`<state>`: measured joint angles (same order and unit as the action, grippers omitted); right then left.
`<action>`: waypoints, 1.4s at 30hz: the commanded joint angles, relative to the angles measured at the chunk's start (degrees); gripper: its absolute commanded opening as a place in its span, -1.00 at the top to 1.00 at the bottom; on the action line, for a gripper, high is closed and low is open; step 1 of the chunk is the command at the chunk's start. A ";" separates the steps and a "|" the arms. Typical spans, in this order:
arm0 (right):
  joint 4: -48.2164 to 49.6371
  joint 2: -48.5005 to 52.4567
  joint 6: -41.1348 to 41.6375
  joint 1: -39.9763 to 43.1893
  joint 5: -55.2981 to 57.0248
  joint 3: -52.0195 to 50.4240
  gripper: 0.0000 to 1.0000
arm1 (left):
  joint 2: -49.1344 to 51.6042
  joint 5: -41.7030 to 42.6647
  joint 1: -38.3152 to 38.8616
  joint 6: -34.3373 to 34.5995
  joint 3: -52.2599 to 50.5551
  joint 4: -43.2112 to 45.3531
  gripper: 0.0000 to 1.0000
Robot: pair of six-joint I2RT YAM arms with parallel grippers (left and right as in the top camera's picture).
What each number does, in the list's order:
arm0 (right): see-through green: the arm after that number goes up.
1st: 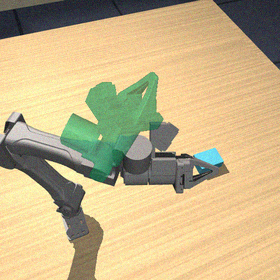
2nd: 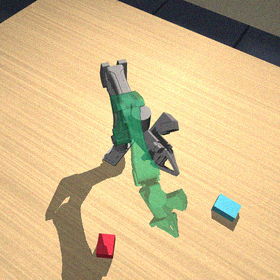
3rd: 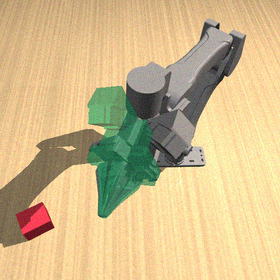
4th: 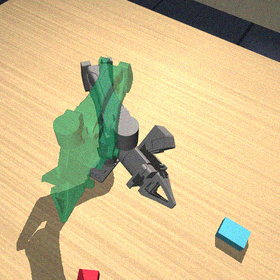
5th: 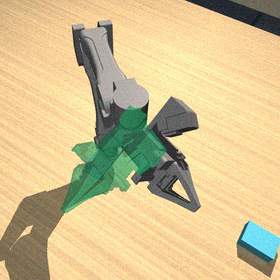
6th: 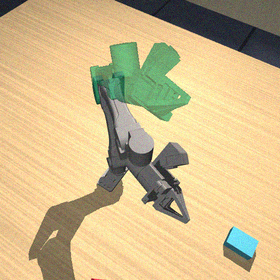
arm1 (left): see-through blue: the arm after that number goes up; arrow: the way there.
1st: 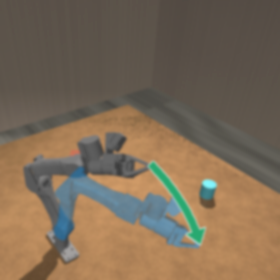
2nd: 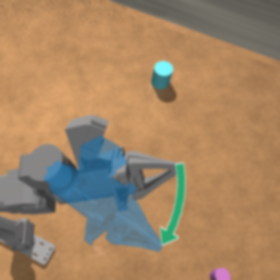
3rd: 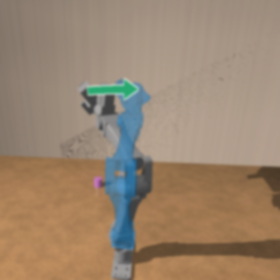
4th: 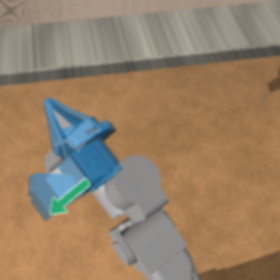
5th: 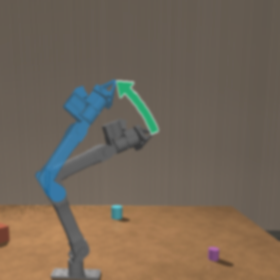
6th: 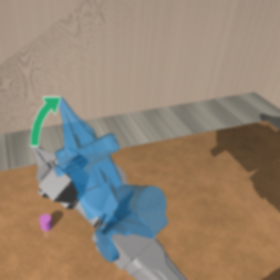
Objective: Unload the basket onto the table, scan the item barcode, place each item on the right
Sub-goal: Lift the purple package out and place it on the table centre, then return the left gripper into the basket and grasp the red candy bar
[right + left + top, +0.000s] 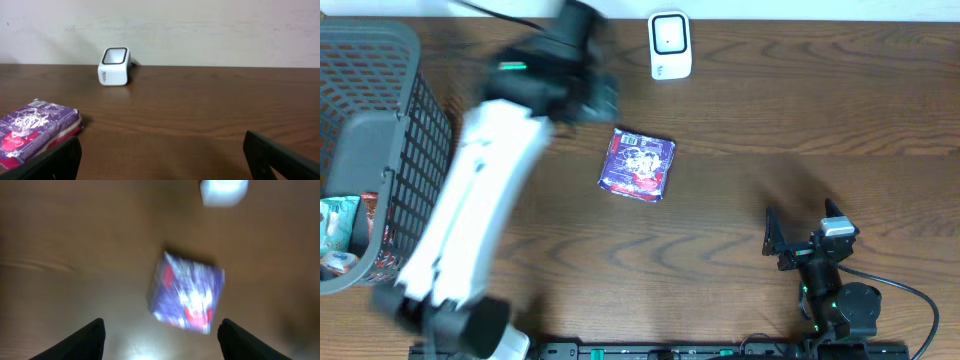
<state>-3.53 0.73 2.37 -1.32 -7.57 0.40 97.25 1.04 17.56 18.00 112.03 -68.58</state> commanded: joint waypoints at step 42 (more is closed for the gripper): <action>-0.17 -0.09 0.57 -0.22 0.46 -0.09 -0.98 | -2.08 -12.39 -48.81 9.73 0.68 4.55 -0.49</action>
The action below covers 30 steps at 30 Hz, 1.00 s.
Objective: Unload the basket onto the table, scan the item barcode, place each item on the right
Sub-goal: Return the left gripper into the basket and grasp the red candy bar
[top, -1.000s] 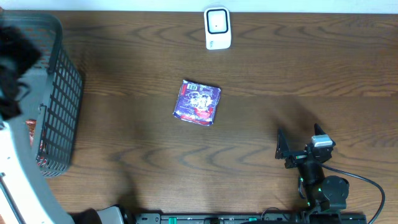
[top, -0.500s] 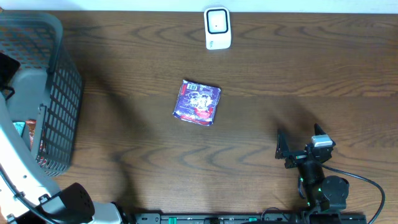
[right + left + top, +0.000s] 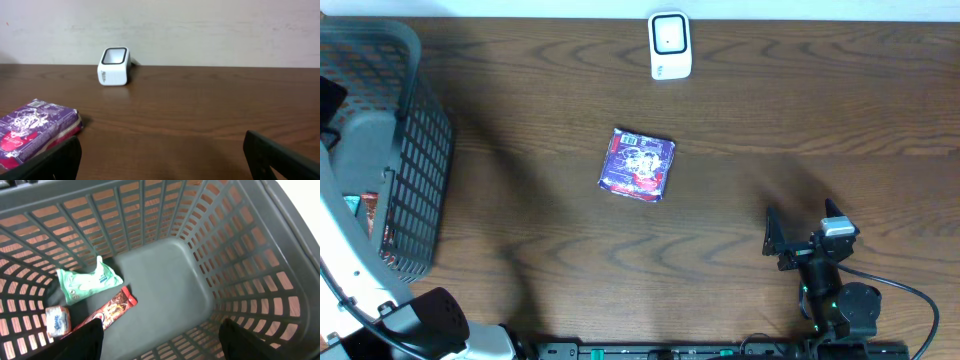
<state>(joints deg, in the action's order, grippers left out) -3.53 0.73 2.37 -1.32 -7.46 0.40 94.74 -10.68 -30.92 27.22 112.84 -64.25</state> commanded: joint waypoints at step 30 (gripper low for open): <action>-0.17 -0.09 0.57 -0.22 0.35 -0.09 -0.99 | 3.10 -2.10 -0.90 -0.66 -0.13 1.57 -0.49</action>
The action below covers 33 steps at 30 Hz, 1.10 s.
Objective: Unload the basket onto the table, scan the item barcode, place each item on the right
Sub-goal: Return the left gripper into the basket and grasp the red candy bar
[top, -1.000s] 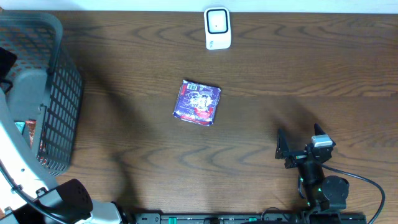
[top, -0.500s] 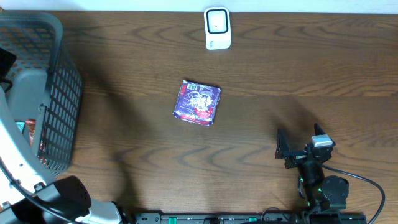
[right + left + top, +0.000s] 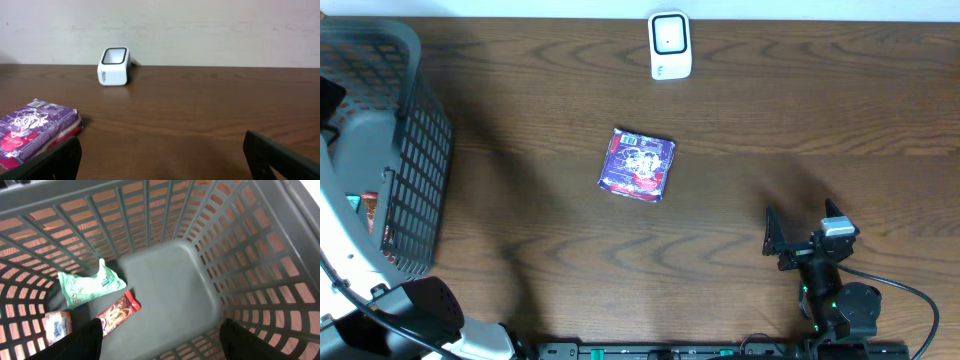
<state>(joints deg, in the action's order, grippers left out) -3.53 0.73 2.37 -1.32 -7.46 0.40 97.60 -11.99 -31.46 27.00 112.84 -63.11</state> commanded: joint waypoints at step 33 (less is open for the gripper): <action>-0.17 -0.09 0.57 -0.22 0.33 -0.09 -0.99 | 27.78 -1.77 -7.74 -6.21 -1.07 -12.74 -0.49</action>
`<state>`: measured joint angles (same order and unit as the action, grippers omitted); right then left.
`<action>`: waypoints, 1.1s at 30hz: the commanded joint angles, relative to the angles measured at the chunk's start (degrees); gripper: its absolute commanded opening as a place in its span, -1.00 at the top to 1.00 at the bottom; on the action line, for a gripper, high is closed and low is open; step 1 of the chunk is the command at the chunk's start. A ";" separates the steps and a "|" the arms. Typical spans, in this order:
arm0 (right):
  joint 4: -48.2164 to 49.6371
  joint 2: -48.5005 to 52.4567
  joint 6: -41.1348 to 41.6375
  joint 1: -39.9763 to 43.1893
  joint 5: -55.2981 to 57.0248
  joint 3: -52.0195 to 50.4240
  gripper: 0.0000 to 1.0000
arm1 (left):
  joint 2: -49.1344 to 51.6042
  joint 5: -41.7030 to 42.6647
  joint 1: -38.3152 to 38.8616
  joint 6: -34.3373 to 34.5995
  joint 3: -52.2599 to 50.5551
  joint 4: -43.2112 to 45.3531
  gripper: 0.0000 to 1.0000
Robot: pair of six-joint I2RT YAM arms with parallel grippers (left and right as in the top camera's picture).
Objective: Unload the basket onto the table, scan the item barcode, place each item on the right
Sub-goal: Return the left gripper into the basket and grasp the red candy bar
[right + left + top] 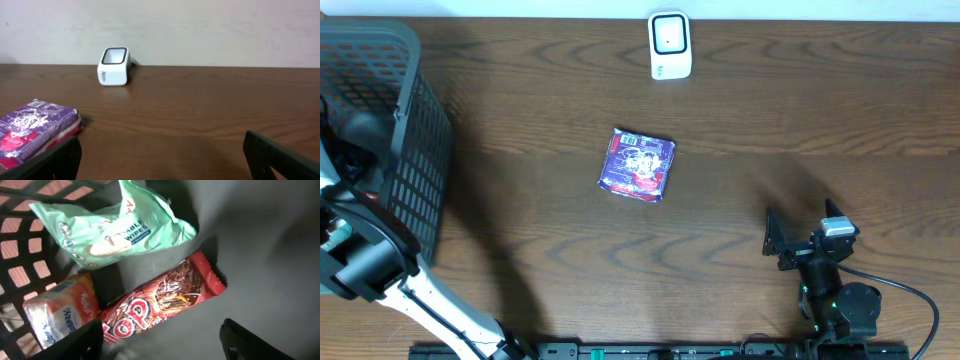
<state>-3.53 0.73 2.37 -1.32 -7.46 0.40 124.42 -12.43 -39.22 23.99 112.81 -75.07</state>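
Note:
My left gripper (162, 341) is open, low inside the grey mesh basket (415, 135), just above a red "Top" snack bar (165, 297). A green wipes packet (110, 227) and a small orange-and-white packet (60, 312) lie beside the bar. The white barcode scanner (670, 45) stands at the table's back edge. A purple packet (639, 165) lies flat mid-table. My right gripper (162, 155) is open and holds nothing at the front right, facing the scanner (114, 66).
The basket walls enclose the left gripper on all sides. The left arm (365, 265) reaches over the basket's near rim. A pale wall (200, 30) rises behind the table.
My left gripper has dropped from above the basket to just over its floor, so the snack bar and packets now fill its view. The right arm and purple packet have not moved.
My left gripper was open over the purple packet mid-table. It was then above the basket at the far left, looking down into it, and stayed there. Now it is low inside, over the red snack bar. The right arm stayed still throughout.

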 commanded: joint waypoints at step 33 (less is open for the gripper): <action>-0.17 -0.09 0.57 -0.22 0.35 -0.09 -0.99 | 0.98 4.50 -0.31 -8.55 -25.62 18.25 0.46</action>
<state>-3.53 0.73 2.37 -1.32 -7.44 0.40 121.71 -11.94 -39.24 15.42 91.70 -56.10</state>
